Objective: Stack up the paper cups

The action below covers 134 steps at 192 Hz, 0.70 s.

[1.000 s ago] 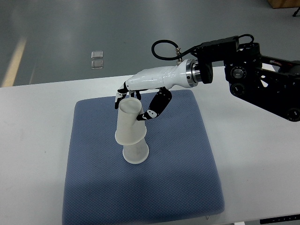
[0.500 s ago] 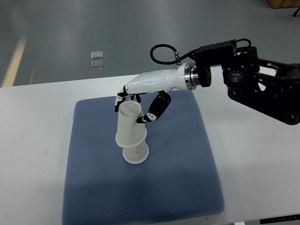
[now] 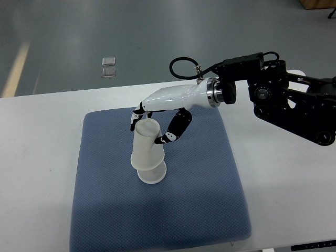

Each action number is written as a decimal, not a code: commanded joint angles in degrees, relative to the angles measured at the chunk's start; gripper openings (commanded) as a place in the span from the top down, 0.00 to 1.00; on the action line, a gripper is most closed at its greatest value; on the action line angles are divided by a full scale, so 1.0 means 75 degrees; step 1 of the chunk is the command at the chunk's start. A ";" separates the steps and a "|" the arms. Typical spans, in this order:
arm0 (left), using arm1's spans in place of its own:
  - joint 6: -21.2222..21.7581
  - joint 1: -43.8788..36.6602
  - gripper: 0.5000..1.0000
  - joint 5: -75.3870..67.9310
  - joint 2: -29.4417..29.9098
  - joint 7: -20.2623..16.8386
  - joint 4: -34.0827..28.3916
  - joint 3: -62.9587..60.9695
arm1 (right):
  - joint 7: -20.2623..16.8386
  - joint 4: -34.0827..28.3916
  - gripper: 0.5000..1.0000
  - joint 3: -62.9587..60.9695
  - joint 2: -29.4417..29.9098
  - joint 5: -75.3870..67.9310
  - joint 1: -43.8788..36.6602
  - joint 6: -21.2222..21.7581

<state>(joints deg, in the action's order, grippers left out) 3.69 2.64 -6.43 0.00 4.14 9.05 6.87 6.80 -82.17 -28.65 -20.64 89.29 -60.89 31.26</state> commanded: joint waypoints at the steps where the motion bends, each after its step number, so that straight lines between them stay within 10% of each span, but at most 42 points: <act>1: 0.0000 0.0000 0.00 0.0001 0.0000 -0.0002 0.0000 -0.0002 | 0.0019 -0.0001 0.28 0.0000 0.0033 -0.0011 0.0033 -0.0043; 74: 0.0000 0.0000 0.00 0.0001 0.0000 -0.0002 0.0000 -0.0002 | 0.0007 0.0035 0.18 -0.0047 -0.0014 -0.0093 0.0080 -0.0078; 134: 0.0000 0.0000 0.00 0.0001 0.0000 -0.0002 0.0000 -0.0002 | -0.0274 0.1312 0.19 -0.0574 -0.0084 -0.1945 0.0080 -0.1379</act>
<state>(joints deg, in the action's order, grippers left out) 3.69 2.64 -6.43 0.00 4.12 9.05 6.87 6.32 -76.10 -30.78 -20.96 81.53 -60.45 23.60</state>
